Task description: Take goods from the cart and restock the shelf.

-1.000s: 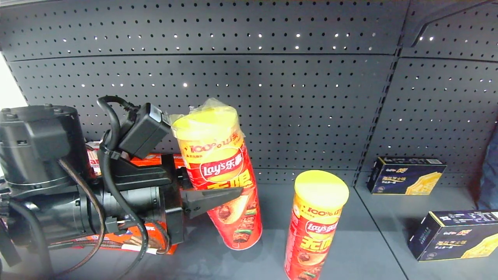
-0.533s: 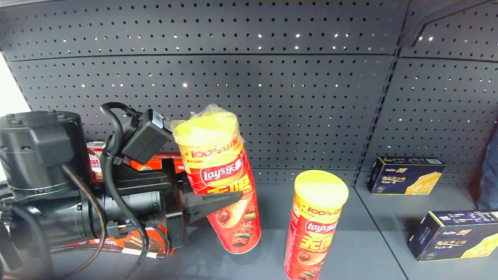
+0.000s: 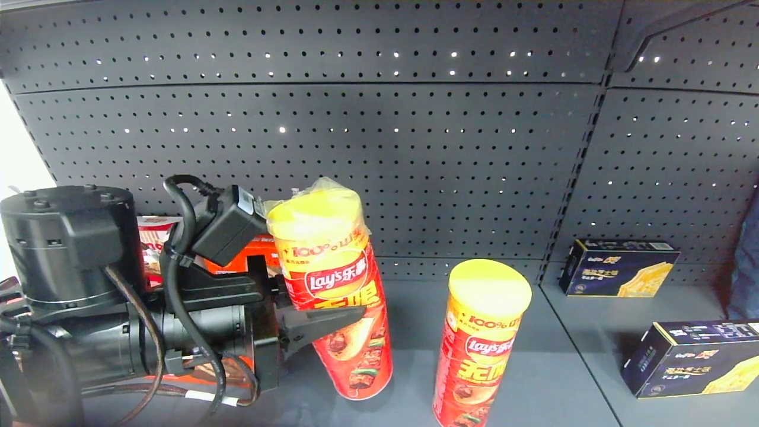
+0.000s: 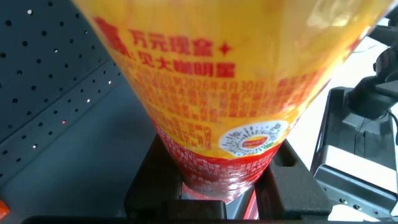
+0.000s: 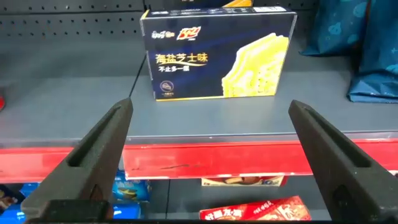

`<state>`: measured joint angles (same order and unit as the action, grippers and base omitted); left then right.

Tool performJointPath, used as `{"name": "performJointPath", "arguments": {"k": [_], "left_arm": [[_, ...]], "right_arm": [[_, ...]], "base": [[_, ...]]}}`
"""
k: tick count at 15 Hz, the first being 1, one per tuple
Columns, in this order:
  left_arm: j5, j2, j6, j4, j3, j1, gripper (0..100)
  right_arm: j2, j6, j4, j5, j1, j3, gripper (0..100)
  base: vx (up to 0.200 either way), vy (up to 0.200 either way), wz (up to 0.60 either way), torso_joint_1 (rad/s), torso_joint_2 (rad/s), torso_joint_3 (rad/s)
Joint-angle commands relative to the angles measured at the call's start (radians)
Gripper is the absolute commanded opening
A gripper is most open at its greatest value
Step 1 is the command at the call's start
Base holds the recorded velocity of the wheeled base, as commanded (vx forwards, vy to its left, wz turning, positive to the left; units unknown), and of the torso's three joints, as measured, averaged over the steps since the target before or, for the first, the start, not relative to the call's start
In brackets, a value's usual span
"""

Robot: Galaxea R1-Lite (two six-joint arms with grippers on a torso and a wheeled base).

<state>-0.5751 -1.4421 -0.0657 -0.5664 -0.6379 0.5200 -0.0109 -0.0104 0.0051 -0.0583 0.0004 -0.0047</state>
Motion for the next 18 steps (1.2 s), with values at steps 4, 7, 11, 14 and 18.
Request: {"name": "performJointPath", "arguments": {"k": [4,7,11,14,18], "left_arm": [[0.006,-0.038,-0.003,-0.001,0.006,0.0,0],[0.011,-0.064,-0.003,-0.004,-0.003,-0.012,0],[0.011,-0.147,0.0,-0.109,-0.031,-0.067,0],[0.008,-0.253,-0.02,-0.121,-0.131,-0.126,0],[0.0,-0.319,-0.029,-0.119,-0.167,-0.135,0]], "right_arm": [[-0.001,0.003,0.001,0.002,0.001,0.002,100],[-0.001,0.003,0.001,0.002,0.001,0.002,100],[-0.001,0.003,0.001,0.002,0.001,0.002,100],[-0.001,0.003,0.001,0.002,0.001,0.002,100],[-0.001,0.003,0.001,0.002,0.001,0.002,100]], "base": [[0.0,0.0,0.0,0.0,0.0,0.0],[0.0,0.0,0.0,0.0,0.0,0.0],[0.0,0.0,0.0,0.0,0.0,0.0],[0.0,0.0,0.0,0.0,0.0,0.0],[0.0,0.0,0.0,0.0,0.0,0.0]]}}
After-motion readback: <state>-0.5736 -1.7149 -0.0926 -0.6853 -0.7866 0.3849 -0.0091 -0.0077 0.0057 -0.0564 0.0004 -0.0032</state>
